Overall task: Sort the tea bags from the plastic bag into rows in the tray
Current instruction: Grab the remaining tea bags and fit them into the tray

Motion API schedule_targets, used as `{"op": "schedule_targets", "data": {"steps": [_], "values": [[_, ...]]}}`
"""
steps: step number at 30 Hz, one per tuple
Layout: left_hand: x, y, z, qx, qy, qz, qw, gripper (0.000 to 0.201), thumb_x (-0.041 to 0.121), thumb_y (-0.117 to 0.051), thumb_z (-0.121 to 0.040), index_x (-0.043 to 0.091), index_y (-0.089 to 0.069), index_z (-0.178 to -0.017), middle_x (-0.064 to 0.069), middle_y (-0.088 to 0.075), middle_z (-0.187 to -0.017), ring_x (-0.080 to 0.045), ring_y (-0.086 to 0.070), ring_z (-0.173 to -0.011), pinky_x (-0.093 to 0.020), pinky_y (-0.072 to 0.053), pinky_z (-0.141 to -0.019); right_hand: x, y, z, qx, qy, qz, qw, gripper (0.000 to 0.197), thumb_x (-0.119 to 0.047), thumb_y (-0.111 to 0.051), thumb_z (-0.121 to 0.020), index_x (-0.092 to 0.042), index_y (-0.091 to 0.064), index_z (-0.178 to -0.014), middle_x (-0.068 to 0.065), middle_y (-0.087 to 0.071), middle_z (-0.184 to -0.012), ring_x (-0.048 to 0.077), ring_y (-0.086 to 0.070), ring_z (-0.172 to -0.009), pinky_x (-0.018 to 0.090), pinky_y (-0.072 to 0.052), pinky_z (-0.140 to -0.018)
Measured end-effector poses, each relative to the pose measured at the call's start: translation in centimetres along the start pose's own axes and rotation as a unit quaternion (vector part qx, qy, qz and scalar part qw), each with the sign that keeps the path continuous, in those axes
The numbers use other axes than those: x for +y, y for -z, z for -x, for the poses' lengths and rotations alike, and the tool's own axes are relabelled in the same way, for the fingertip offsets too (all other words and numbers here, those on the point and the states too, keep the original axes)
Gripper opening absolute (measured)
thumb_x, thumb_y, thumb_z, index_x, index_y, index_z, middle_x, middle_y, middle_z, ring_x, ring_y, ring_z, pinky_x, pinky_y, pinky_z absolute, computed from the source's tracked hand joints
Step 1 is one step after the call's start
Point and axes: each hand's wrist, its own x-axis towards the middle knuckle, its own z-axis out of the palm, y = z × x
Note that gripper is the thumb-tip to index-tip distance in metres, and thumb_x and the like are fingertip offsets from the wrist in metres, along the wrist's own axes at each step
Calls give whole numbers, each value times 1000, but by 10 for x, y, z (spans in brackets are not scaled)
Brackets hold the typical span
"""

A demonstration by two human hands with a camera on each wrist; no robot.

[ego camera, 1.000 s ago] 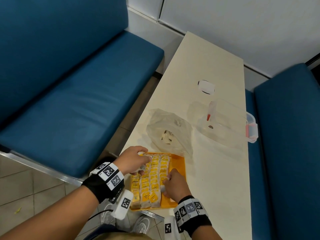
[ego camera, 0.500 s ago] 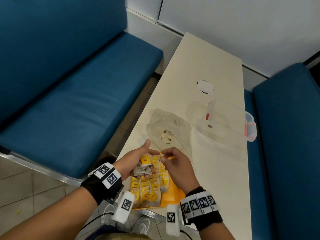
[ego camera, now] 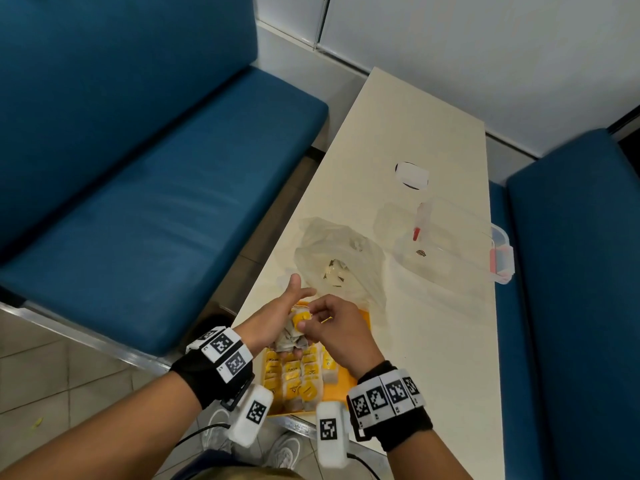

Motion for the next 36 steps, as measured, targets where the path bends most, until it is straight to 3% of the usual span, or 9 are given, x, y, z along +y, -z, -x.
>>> {"op": "schedule_targets", "data": {"steps": [4,9,11,14,21,24,29,32,36], "values": [[3,-1,5,-31,-31,-1,999,74,77,-21,-94,28,-69,-122,-13,-70,-82,-29,-64,-67,-28,-51,-54,-4,9,-1,11,-10,-34,999,18,-7,-76,-82,-9,-65,-95,4,-62,-80,28,-71,-64,28,-50,-54],[-1,7,12,8,-97,-7,995,41,57,-69,-87,17,-77,-85,-6,-68,-77,-21,-65,-69,-35,-54,-63,-10,24,-2,15,-9,-72,997,12,-4,-74,-83,-5,-66,-91,6,-61,-72,17,-66,-58,28,-46,-51],[-4,10,13,6,-112,-6,994,26,39,-76,-88,13,-78,-85,-6,-68,-80,-22,-64,-73,-43,-55,-71,-11,28,-2,19,-5,-88,996,9,-2,-73,-83,-4,-67,-89,5,-62,-68,15,-63,-56,27,-45,-50],[-5,12,13,24,-116,-10,993,22,26,-74,-89,4,-76,-90,-7,-69,-81,-24,-64,-72,-37,-53,-65,-12,30,-3,23,4,-112,993,9,-1,-73,-83,-2,-67,-89,5,-62,-62,15,-60,-56,28,-45,-51],[-2,11,16,42,-141,-29,989,23,30,-68,-93,8,-74,-88,-5,-67,-75,-23,-64,-64,-28,-46,-50,-12,27,-5,10,-10,-182,983,5,-3,-73,-86,-1,-70,-90,15,-63,-65,27,-52,-62,28,-44,-53],[1,14,15,43,-145,-27,988,30,38,-64,-93,11,-75,-86,-4,-68,-79,-23,-63,-63,-27,-44,-49,-15,35,-5,27,-2,-196,980,4,-2,-73,-85,1,-71,-87,13,-60,-61,19,-52,-54,23,-39,-48],[2,32,8,128,-125,-38,983,23,33,-63,-98,16,-79,-97,-4,-70,-79,-22,-62,-59,-26,-41,-45,-11,53,-14,49,31,14,998,6,-12,-80,-79,-11,-76,-75,-6,-71,-67,1,-61,-59,15,-47,-59],[5,37,6,152,-123,-59,979,18,33,-68,-96,19,-79,-95,-6,-71,-77,-21,-63,-58,-27,-42,-46,3,57,-19,66,14,48,997,13,-8,-77,-81,-17,-73,-72,-2,-73,-74,8,-66,-67,27,-54,-68],[8,36,1,151,-126,-107,975,13,32,-70,-94,22,-78,-95,-1,-68,-72,-15,-61,-56,-26,-42,-45,11,58,-19,81,0,89,993,16,-9,-68,-88,-20,-66,-76,0,-70,-73,7,-65,-60,17,-49,-57]]}}
